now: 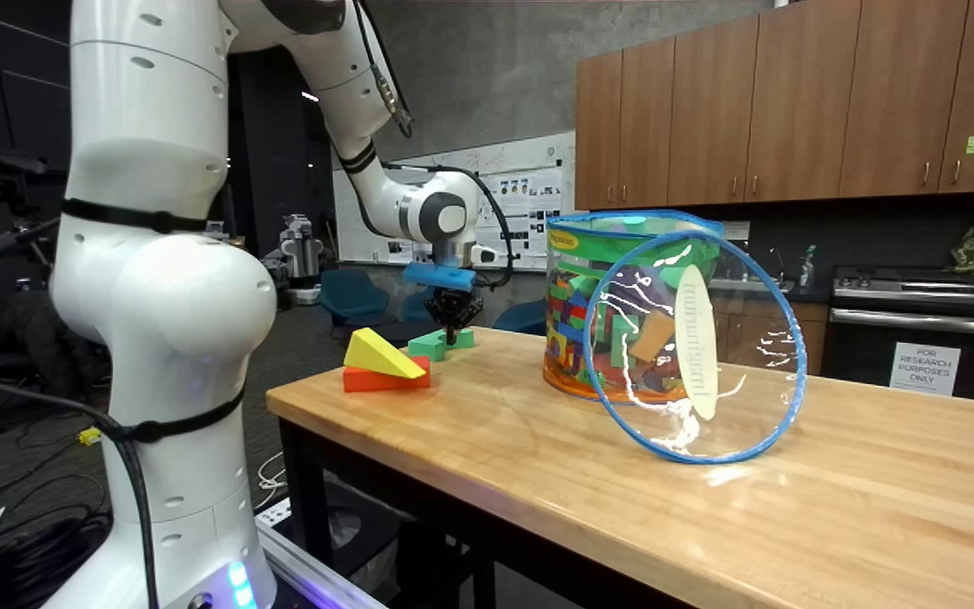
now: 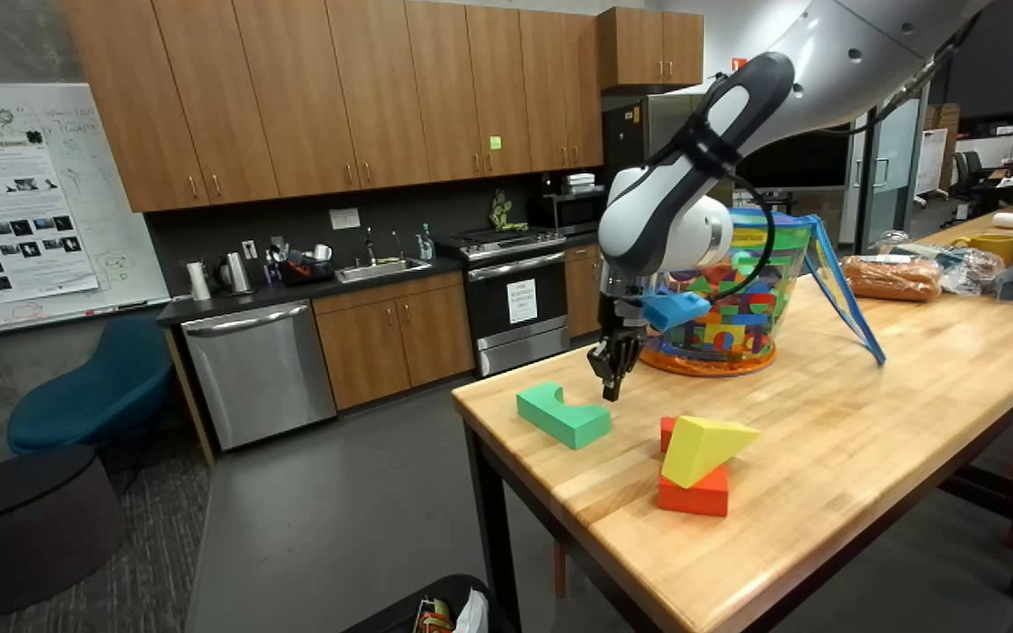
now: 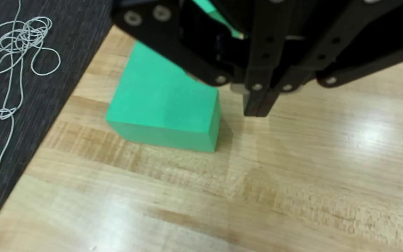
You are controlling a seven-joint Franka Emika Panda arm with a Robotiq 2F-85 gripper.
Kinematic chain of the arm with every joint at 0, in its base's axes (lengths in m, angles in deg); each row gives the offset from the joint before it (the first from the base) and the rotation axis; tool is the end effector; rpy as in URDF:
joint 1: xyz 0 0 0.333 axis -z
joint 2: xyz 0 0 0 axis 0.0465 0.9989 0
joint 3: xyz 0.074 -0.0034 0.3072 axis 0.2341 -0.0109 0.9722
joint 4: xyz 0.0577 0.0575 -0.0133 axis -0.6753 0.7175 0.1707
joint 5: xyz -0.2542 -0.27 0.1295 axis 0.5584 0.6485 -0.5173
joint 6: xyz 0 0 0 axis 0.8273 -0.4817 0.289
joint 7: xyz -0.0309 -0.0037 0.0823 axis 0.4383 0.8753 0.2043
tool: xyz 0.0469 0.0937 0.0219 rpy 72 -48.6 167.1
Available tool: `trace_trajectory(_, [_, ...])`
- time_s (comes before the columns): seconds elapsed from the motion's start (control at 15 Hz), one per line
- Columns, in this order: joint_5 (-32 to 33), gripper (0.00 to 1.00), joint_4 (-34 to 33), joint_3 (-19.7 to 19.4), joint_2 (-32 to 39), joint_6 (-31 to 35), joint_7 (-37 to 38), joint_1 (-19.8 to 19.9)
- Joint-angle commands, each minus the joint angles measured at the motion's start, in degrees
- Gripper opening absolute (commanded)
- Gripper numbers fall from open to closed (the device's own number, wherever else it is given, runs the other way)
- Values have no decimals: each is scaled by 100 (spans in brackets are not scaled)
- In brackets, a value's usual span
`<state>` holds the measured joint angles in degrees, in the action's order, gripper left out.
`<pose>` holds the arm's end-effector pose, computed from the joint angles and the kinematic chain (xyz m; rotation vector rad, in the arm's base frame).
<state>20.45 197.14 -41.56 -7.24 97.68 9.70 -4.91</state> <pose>0.5398 0.0693 0.3250 -2.9916 -0.3214 -0.1923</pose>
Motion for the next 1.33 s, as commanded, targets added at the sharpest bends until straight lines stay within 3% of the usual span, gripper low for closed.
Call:
trace_trajectory(0.0, [-480, 0, -85, 72, -260, -564, -444, 42])
trace_trajectory(0.27, [-1084, 0, -277, 60, -289, -1496, -2058, 84])
trace_trajectory(0.53, [-1110, 0, -378, 45, -242, -2063, -3270, 61])
trace_trajectory(0.93, [-1446, 0, -388, 125, -190, -1931, -5096, -27])
trace_trajectory(1.27, [-1693, 0, -447, 197, -139, -1823, -6148, -115])
